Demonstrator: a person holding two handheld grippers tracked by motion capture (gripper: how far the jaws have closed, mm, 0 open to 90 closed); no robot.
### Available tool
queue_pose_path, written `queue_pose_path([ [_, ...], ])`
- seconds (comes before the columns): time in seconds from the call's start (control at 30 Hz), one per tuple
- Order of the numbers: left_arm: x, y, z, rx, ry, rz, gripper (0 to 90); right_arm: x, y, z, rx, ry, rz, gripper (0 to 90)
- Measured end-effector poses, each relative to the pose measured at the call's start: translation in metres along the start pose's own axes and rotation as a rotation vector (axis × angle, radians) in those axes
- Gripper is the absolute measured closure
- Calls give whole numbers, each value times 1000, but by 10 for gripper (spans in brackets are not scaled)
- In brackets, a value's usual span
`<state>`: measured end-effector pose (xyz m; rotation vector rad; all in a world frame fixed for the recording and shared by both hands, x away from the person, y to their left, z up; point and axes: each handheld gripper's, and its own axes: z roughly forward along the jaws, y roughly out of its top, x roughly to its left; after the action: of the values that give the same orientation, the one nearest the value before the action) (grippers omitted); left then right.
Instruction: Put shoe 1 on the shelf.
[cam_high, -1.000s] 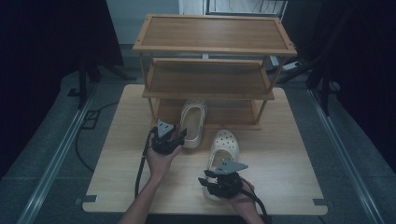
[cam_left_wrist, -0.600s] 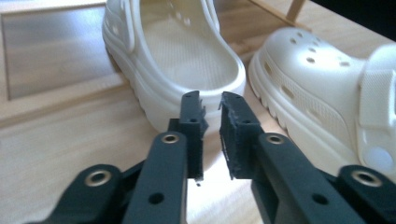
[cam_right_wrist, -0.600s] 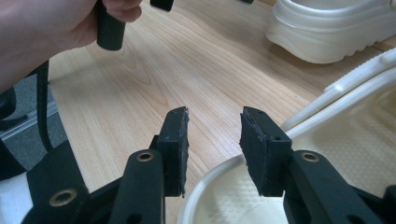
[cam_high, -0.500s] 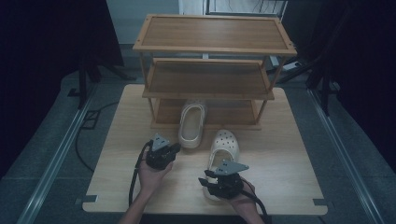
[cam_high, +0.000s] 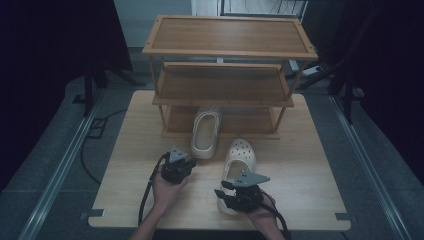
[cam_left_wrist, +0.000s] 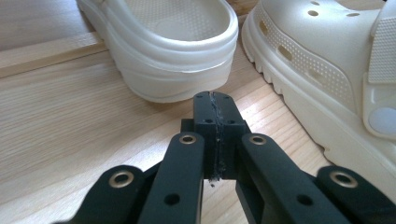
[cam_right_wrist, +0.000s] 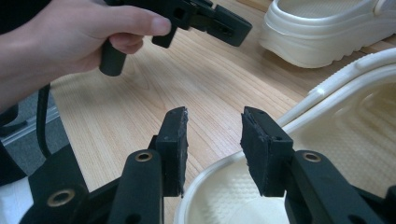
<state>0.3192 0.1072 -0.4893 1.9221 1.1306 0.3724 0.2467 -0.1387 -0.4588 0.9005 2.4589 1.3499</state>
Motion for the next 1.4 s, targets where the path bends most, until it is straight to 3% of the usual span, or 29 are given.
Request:
queue_pose_path([
  [0.2, -3, 11, 20, 30, 5, 13, 894, 0, -1, -2, -2, -5, 6, 612],
  [0.37, -1, 19, 28, 17, 18, 2, 900, -2, -1, -4, -6, -7, 10, 612],
  [0.77, 2, 40, 58, 1, 87, 23, 894, -2, -1, -4, -4, -7, 8, 612],
  [1.0, 4, 53, 75, 6, 94, 24, 880, -2, -1, -4, -6, -6, 7, 611],
  [1.4, -2, 60, 93, -18, 131, 33, 870, -2, -1, -5, -4, -7, 5, 611],
])
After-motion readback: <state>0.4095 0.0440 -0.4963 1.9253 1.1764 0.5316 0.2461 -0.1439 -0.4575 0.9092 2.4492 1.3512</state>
